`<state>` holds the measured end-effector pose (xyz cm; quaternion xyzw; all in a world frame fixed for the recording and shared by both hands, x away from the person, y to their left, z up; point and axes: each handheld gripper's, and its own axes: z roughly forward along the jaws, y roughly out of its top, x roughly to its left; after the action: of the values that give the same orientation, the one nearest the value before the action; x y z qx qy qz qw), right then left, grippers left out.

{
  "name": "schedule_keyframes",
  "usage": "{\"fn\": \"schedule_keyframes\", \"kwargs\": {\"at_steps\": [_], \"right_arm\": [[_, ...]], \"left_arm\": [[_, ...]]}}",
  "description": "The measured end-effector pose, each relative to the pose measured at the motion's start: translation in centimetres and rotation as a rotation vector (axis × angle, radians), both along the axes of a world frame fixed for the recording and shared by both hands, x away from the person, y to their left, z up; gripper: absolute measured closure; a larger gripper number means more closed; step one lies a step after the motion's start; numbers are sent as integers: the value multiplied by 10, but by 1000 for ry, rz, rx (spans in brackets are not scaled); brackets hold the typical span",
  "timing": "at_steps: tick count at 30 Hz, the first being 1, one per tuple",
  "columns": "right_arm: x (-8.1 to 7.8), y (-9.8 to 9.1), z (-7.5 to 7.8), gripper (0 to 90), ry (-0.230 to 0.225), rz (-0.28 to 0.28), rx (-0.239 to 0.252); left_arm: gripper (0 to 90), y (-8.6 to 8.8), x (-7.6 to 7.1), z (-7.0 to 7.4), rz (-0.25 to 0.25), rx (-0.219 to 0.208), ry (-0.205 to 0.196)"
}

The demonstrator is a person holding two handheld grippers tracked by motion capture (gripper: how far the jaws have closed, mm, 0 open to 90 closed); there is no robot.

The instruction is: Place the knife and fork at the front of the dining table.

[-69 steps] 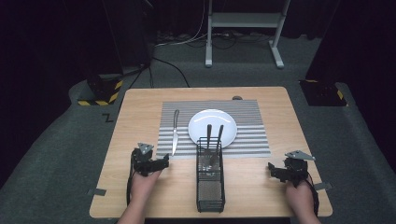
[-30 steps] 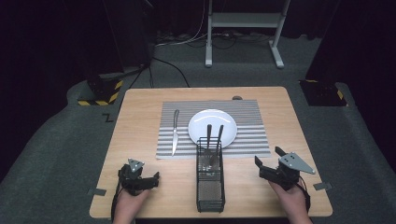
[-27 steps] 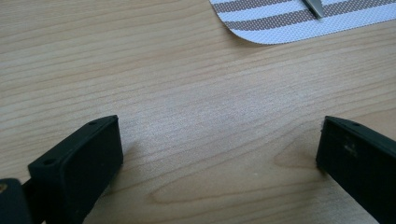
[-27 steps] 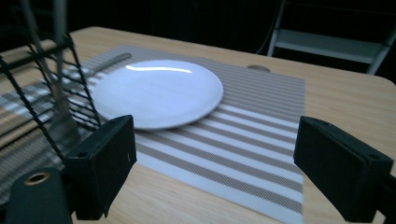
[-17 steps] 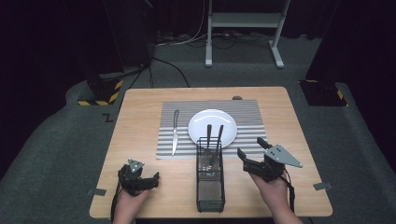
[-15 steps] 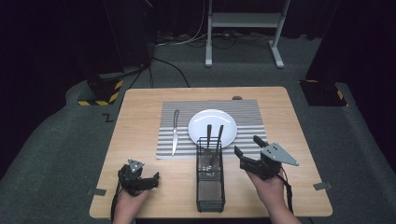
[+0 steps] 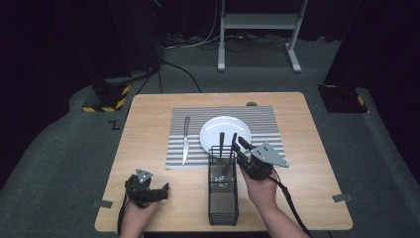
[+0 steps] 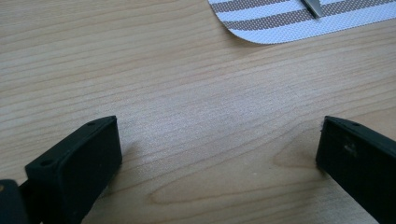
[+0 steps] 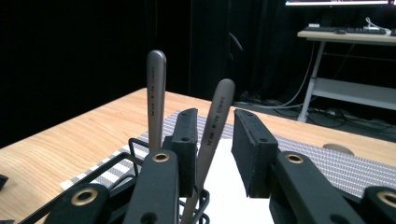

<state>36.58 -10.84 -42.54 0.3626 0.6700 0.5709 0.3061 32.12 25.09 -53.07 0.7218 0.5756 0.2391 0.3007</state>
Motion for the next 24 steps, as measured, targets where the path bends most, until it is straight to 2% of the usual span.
{"fn": "schedule_keyframes", "kwargs": {"at_steps": [11,16,24], "right_arm": [[12,8,-5,761,50,2,19],[11,7,-4,779,46,19,29],[5,5,0,801,2,57,37]], "left_arm": [[2,0,0,0,-3,0,0],[3,0,0,0,-2,0,0],[3,0,0,0,-2,1,0]]}}
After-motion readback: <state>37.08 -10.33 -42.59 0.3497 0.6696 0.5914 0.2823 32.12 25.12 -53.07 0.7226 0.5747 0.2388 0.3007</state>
